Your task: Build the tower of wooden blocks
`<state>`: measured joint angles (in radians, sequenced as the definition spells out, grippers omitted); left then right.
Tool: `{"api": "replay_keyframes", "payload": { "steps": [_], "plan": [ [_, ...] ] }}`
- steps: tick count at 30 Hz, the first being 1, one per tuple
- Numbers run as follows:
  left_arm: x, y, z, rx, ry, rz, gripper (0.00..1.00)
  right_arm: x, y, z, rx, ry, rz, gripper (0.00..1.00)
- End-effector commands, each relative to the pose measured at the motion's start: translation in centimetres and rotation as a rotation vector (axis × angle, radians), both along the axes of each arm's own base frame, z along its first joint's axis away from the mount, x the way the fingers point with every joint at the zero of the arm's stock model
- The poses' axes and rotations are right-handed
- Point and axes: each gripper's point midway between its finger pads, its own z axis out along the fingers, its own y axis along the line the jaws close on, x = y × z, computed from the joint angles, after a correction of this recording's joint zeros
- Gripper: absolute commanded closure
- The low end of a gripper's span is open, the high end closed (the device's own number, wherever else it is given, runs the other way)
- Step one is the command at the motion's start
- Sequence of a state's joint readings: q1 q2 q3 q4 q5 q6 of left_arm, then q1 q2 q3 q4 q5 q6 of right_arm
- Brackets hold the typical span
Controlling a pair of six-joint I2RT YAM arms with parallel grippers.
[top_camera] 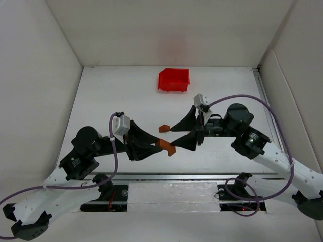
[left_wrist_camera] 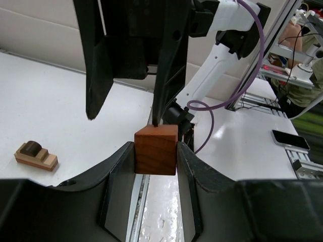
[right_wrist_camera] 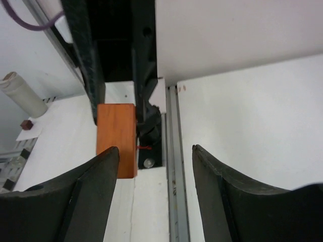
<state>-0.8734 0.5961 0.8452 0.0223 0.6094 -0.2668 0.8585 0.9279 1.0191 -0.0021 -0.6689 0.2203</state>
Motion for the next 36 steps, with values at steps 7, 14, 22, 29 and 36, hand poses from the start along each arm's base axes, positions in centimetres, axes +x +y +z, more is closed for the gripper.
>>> {"api": "replay_keyframes", "payload": {
  "steps": [7,14,22,29,36],
  "plan": [
    [-0.6,-0.1,1.7,-0.021,-0.063,-0.04,1.0,-1.0,0.5,-0.2,0.001,0.066,0.068,0.36],
    [-0.1,-0.3,1.4,-0.024,-0.05,-0.02,1.0,-2.2,0.1,0.8,0.049,0.058,0.117,0.33],
    [0.0,-0.2,1.7,-0.03,-0.054,-0.013,1.0,-3.0,0.4,0.1,0.037,0.068,0.167,0.29],
    [0.4,-0.3,1.7,-0.029,-0.047,0.008,1.0,-3.4,0.8,0.0,0.032,0.07,0.171,0.33],
    [0.4,-0.3,1.7,-0.027,-0.048,0.006,1.0,-3.1,1.4,-0.1,0.025,0.073,0.164,0.41]
  ]
}}
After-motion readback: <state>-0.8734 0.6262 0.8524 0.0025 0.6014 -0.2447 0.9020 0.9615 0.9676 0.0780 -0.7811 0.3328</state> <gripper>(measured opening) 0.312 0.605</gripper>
